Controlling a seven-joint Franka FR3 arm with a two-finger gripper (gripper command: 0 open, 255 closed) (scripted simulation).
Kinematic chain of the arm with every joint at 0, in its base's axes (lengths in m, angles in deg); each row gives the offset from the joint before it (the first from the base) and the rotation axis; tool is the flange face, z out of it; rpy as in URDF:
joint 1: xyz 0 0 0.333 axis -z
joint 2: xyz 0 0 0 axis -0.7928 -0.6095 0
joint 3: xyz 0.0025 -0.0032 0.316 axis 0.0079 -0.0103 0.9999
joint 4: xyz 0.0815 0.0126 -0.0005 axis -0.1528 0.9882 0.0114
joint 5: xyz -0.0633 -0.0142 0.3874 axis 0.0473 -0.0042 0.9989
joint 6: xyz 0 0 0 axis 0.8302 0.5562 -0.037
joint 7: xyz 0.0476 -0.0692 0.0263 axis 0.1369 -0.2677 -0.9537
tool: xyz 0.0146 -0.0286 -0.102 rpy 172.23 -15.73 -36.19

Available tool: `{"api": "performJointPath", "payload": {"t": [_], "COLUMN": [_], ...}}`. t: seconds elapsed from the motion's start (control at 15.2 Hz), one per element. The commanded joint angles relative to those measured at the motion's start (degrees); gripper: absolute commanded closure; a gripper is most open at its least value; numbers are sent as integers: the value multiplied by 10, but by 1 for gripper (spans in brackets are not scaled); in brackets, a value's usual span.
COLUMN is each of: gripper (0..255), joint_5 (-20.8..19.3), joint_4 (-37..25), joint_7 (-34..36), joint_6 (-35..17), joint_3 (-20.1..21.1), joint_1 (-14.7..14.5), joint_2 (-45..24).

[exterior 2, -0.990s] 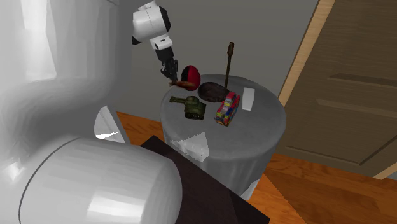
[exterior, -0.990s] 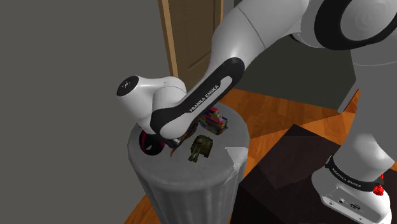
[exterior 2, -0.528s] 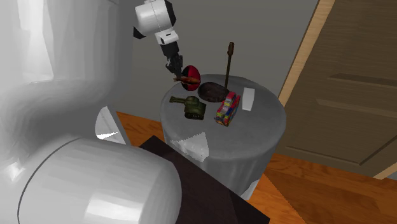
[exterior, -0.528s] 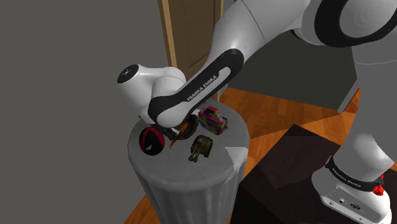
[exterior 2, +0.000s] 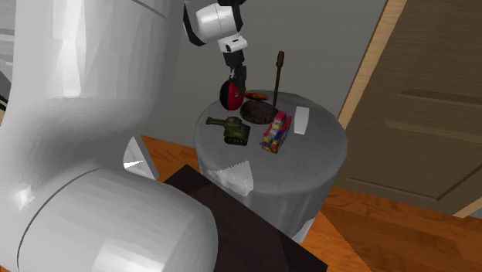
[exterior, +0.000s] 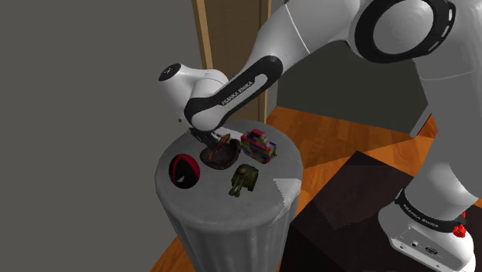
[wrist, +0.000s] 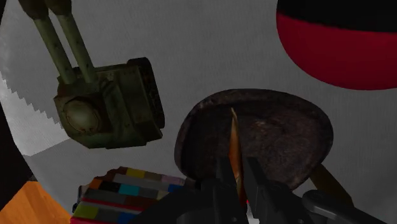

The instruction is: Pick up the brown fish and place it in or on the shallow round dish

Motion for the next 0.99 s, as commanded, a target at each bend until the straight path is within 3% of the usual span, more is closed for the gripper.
{"api": "performJointPath", "payload": {"t": [0.0, 0.13, 0.92], "gripper": [255, 255, 255], "joint_5": [0, 0, -17], "joint_4": [-26, -65, -58], "joint_7": [-25, -55, -33], "joint_6": [6, 14, -42], "joint_3": [-6, -14, -24], "joint_1": [13, 28, 24], "joint_2": [-13, -36, -89]}}
